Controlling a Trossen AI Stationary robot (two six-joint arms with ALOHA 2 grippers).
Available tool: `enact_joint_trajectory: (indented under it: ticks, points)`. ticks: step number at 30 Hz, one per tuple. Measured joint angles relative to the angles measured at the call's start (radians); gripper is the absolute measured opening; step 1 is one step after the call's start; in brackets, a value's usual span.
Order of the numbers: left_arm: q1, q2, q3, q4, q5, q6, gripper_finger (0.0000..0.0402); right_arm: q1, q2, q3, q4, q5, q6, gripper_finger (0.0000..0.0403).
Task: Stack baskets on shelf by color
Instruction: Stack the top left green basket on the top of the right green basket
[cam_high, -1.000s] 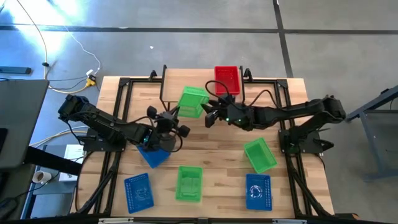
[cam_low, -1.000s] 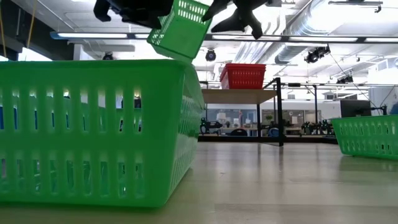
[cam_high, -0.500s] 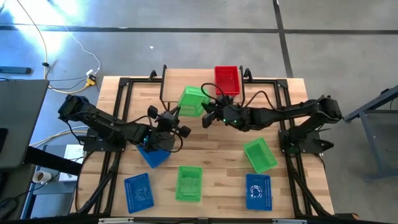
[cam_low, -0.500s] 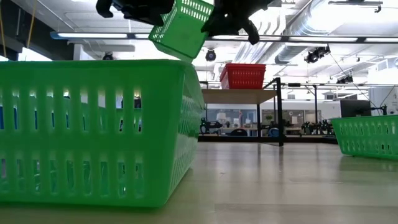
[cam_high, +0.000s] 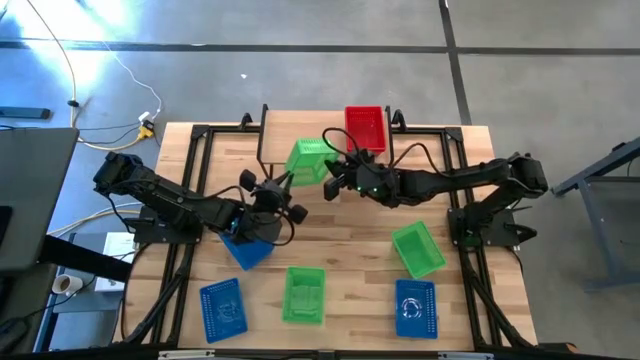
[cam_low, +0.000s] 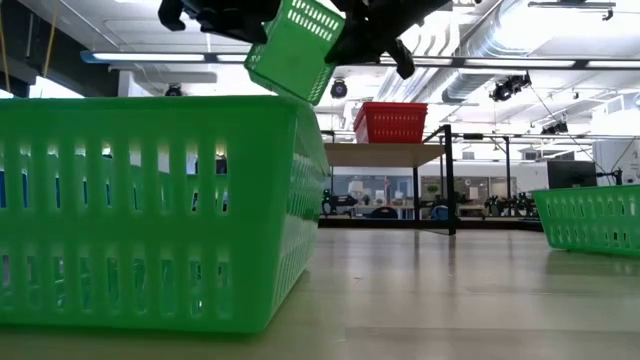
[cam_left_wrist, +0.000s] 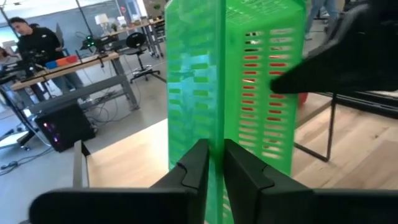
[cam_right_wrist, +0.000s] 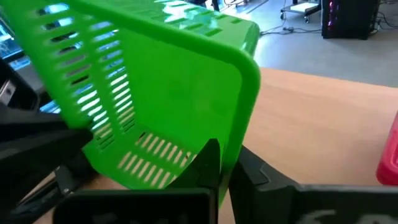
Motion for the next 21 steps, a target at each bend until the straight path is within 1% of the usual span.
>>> enact_joint_trajectory:
  ticks: [3,9,15,21]
  points:
    - [0.0,0.0,0.0,0.0,0.02,0.03,0.0057,0.002,0.0,0.0,-0.002,-0.001,-0.002,0.0001]
    - [-0.001,0.0,0.0,0.0,0.118,0.055,0.0098,0.002,0.0,0.0,-0.009,0.011,-0.006,0.0001]
    - [-0.036,-0.019,0.0,0.001,0.134,0.089,0.0137,0.002,-0.012,-0.001,-0.072,0.036,-0.003,0.0]
    - [-0.066,-0.057,-0.001,0.001,0.131,0.133,0.0159,0.002,-0.029,-0.001,-0.135,0.037,-0.001,0.0]
